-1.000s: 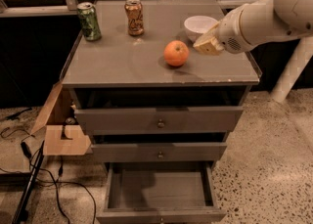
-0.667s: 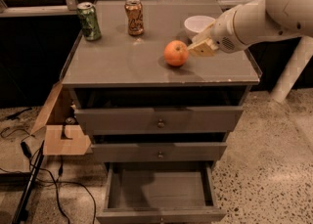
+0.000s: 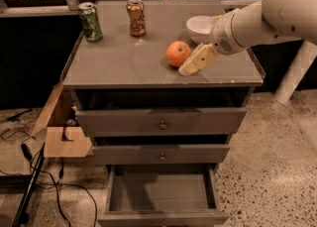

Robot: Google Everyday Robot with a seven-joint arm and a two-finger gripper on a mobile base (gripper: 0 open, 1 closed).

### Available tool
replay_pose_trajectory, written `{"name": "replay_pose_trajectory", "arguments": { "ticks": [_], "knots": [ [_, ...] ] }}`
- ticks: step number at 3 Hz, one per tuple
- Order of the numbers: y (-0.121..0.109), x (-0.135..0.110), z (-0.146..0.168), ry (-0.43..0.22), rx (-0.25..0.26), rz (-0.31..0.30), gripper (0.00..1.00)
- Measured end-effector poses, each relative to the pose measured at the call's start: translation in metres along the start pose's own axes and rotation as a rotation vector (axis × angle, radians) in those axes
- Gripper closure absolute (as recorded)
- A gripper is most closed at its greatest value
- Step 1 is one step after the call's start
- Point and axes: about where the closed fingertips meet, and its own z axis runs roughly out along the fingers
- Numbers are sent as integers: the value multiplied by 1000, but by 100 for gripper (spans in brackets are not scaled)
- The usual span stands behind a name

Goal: Place orange into bottom drawer

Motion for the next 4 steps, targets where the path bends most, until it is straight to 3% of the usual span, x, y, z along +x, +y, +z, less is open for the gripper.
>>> {"name": "replay_pose_trajectory", "arguments": {
  "ticks": [1, 4],
  "knots": [
    [-3, 2, 17, -21, -14, 35, 0],
    [-7, 4, 55, -56, -33, 96, 14]
  ]
}}
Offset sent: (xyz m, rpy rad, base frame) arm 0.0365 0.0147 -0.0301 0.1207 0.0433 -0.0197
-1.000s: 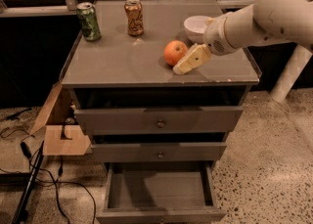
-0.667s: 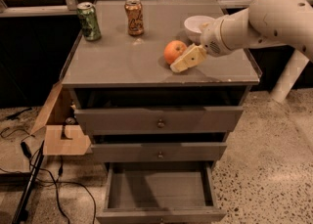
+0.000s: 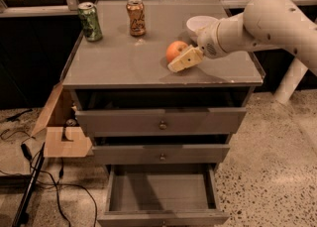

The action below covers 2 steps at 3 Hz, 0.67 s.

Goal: Place orange into bottom drawer

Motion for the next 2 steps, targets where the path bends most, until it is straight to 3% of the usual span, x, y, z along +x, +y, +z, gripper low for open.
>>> {"name": "replay_pose_trajectory", "arguments": {
  "ticks": [2],
  "knots": [
    [3, -1, 21, -13, -21, 17, 14]
  ]
}}
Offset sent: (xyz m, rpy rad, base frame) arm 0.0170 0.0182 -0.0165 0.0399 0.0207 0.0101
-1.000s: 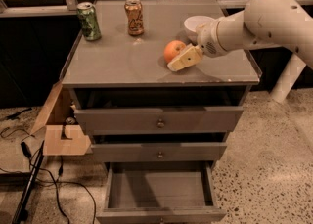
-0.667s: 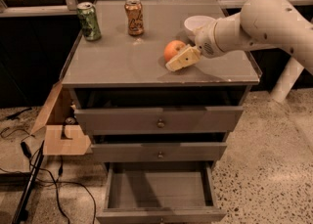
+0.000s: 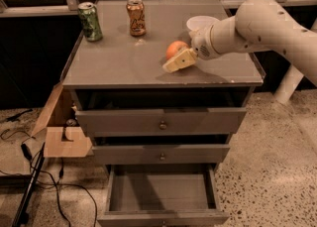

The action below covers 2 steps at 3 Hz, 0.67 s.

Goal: Place orange into bottom drawer

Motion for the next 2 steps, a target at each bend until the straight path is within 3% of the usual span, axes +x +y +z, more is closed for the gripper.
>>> {"name": "replay_pose_trajectory", "arguments": {
  "ticks": [1, 2],
  "knots": [
    [3, 0, 10, -1, -18, 8, 15],
    [6, 3, 17, -2, -35, 17, 29]
  ]
}}
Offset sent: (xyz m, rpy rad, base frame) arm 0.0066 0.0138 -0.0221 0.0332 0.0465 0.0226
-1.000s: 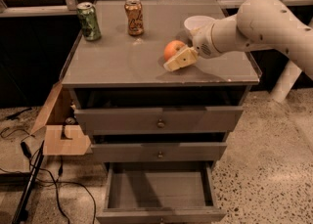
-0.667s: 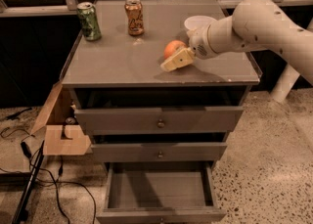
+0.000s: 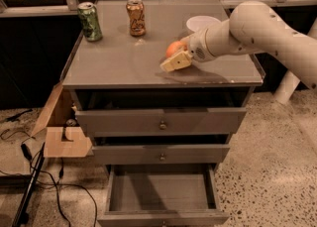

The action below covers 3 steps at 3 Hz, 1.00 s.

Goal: Place orange into bottom drawer

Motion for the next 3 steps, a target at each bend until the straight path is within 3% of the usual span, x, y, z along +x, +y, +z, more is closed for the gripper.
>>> {"name": "replay_pose_trajectory", "arguments": {
  "ticks": [3],
  "knots": [
    [2, 2, 4, -1, -11, 6, 97]
  ]
}}
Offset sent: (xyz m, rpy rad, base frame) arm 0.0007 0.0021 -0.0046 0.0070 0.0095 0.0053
